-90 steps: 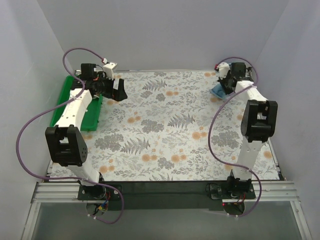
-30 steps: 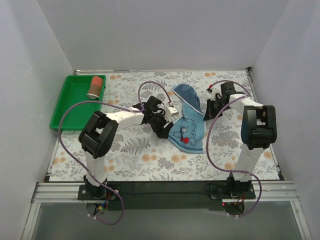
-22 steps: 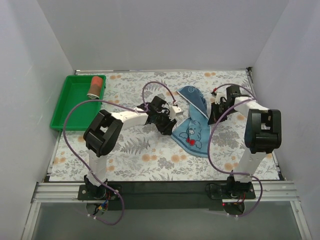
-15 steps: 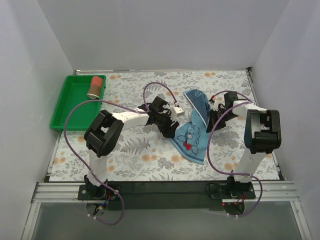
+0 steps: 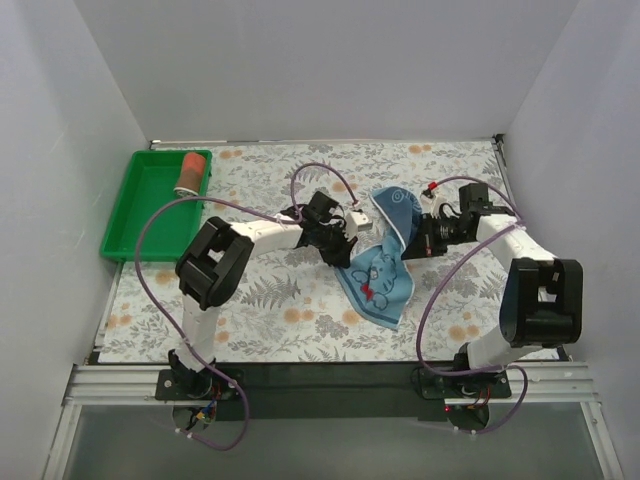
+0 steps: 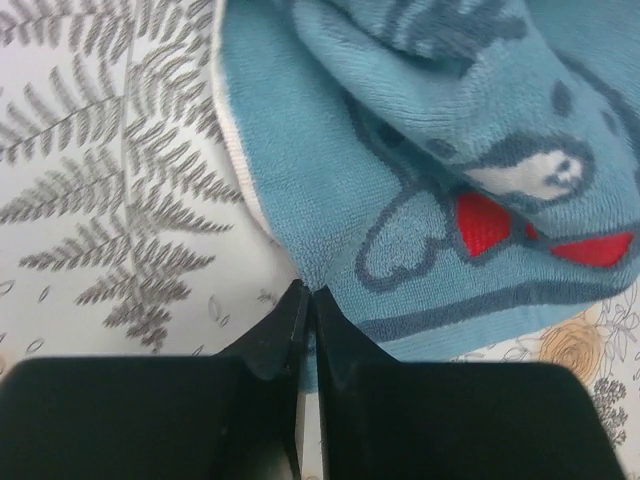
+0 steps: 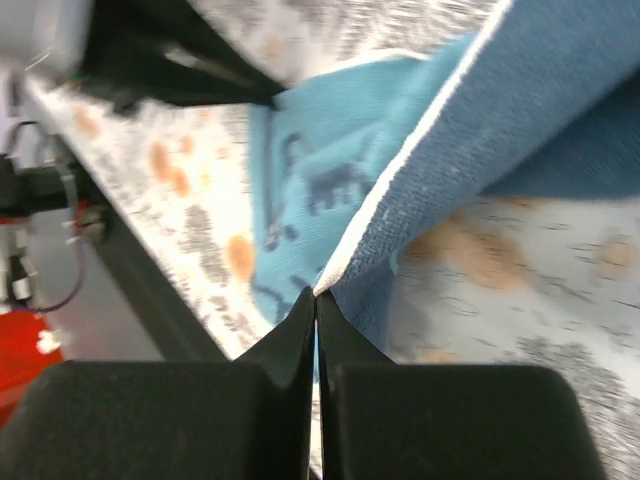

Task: Roll the towels
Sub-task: Flatten the towel

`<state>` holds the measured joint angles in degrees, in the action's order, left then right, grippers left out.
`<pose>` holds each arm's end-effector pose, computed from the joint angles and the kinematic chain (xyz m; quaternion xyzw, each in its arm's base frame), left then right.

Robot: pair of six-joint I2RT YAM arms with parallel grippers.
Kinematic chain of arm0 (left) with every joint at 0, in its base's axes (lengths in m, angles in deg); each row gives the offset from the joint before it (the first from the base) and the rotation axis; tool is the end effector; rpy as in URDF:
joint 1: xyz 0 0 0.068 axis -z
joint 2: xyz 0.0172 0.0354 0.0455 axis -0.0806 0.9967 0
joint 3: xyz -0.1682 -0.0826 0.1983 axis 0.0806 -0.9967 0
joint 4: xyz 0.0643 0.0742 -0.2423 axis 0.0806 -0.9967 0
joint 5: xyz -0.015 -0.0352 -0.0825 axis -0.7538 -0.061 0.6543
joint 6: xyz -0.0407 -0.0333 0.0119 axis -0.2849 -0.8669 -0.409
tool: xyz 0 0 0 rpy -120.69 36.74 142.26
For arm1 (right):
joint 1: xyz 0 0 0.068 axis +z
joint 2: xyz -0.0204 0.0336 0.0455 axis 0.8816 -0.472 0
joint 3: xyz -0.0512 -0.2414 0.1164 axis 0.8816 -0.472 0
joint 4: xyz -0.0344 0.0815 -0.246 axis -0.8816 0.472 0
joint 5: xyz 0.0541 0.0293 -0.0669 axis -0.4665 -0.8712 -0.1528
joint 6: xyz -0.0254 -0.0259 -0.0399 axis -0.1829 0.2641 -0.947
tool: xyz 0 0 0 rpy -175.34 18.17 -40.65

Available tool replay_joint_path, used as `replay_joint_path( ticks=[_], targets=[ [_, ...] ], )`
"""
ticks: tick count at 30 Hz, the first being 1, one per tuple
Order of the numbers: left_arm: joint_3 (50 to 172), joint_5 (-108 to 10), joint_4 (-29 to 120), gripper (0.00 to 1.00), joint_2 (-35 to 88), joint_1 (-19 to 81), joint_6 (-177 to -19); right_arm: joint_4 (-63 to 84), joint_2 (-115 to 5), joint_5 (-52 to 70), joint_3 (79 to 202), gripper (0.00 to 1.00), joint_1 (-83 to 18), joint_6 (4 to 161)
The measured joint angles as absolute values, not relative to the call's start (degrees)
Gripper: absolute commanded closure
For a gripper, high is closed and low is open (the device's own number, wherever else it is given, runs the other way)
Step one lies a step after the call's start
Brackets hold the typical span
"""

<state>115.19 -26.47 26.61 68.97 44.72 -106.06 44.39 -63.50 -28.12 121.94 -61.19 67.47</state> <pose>0.3106 -0.2853 0.1416 0.2392 0.8984 -0.3532 0.1042 0.2954 0.0283 0.2047 -0.1435 0.8982 0.3604 0.2067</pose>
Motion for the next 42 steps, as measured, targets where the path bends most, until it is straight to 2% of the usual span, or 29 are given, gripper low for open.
replay_joint_path(
  ticks=[7,10,11,13,15,16,17,20,22,24,28,34,35,42],
  targets=[
    [115.1,-25.6,21.7,1.00,67.8,34.1,-101.6,39.8,-61.5,-36.1,119.4,0.99,-57.5,74.9],
    [117.0,-29.0,18.5,1.00,67.8,30.0,-97.7,37.1,-64.5,-36.7,119.8,0.82,-51.3,76.9],
    [118.0,-30.6,17.0,1.00,67.9,28.9,-96.3,36.9,-65.9,-36.9,120.4,0.70,-48.8,77.1],
    [119.8,-33.2,14.5,0.99,68.3,27.4,-93.8,37.4,-69.1,-37.2,122.5,0.59,-44.4,76.4],
    [122.3,-34.8,11.5,0.82,69.1,25.8,-91.7,39.2,-71.1,-37.4,125.1,0.57,-41.6,74.6],
    [123.5,-35.0,10.5,0.58,69.5,25.0,-90.6,40.3,-71.5,-37.4,126.3,0.56,-41.3,73.6],
    [124.4,-34.8,9.6,0.49,69.8,24.2,-89.4,41.2,-71.5,-37.3,127.4,0.50,-41.6,72.7],
    [125.3,-33.1,7.6,0.42,69.7,20.7,-87.2,42.9,-70.1,-36.3,129.7,0.44,-45.1,70.5],
    [124.6,-31.3,6.5,0.41,68.4,18.4,-85.0,43.8,-68.9,-33.4,131.6,0.45,-48.7,69.4],
    [122.4,-29.7,5.8,0.40,65.1,16.6,-82.7,44.6,-68.9,-28.9,136.1,0.52,-51.6,68.6],
    [116.6,-27.2,4.4,0.40,54.0,17.6,-78.4,44.3,-72.2,-17.8,149.9,0.54,-53.8,68.0],
    [108.3,-25.8,4.2,0.39,42.2,23.1,-74.0,42.1,-84.2,-7.3,167.4,0.44,-53.1,70.1],
    [107.1,-25.6,3.9,0.39,41.5,23.5,-73.6,42.3,-86.1,-6.4,169.0,0.38,-53.1,70.4],
    [100.4,-25.0,0.1,0.38,38.9,25.5,-70.6,42.9,-98.6,-2.2,175.8,0.39,-51.7,70.6]
  ],
)
